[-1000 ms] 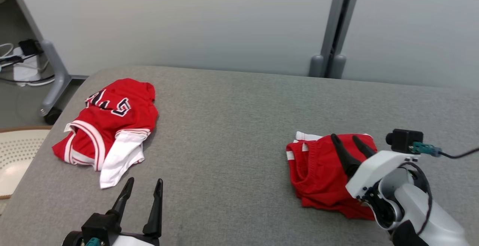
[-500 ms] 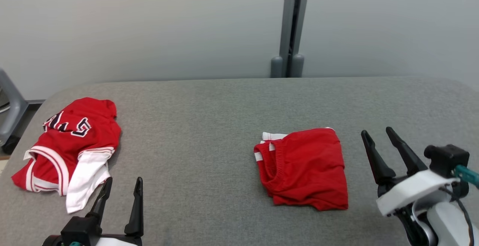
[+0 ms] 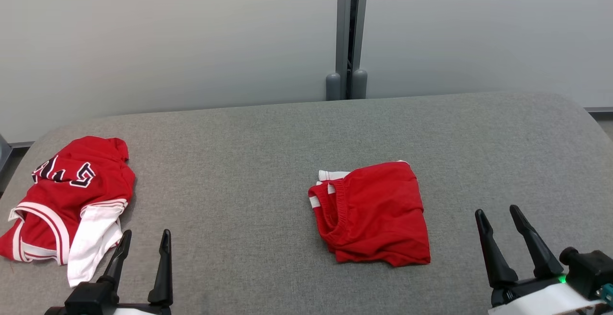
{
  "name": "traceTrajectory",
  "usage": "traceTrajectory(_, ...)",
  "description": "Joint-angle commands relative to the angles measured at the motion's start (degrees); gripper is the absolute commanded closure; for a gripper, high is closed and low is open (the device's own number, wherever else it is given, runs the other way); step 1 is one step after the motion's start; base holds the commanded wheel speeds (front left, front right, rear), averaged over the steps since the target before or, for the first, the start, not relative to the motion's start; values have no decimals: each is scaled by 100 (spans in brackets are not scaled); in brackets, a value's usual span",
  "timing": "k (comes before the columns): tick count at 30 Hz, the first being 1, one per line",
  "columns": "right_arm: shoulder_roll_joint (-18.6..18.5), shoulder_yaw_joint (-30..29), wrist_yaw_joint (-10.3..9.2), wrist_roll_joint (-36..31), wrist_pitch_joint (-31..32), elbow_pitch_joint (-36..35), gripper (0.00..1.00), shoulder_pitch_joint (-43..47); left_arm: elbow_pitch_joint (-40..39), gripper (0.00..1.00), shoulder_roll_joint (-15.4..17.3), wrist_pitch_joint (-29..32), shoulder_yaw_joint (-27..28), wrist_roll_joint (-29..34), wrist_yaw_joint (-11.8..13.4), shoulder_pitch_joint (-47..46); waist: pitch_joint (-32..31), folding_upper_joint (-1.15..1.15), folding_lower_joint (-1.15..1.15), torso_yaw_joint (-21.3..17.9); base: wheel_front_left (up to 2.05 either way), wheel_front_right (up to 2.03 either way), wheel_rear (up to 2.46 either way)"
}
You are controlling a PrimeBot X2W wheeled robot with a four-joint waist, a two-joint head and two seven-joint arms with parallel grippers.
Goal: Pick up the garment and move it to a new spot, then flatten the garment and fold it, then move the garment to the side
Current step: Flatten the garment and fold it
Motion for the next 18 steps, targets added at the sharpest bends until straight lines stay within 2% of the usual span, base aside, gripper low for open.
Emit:
traceTrajectory(1, 19, -54, 1, -65, -28, -61, 0, 99, 1, 0, 23, 1, 49, 36, -23, 14, -7, 0, 0, 5, 0, 0, 0)
traceTrajectory(5, 119, -109, 1, -218, -28, -127, 0, 336, 52, 0, 43, 1, 117, 57, -52, 35, -38, 0, 0, 27, 0, 0, 0)
traceTrajectory(13, 349, -227, 1, -296, -28, -153, 0, 601, -155, 0, 27, 1, 9, 181, 179, 310, -94, 0, 0, 70, 0, 0, 0)
traceTrajectory(18, 401, -251, 1, -318, -28, -112, 0, 661, -201, 0, 25, 1, 28, 158, 202, 388, -116, 0, 0, 86, 0, 0, 0)
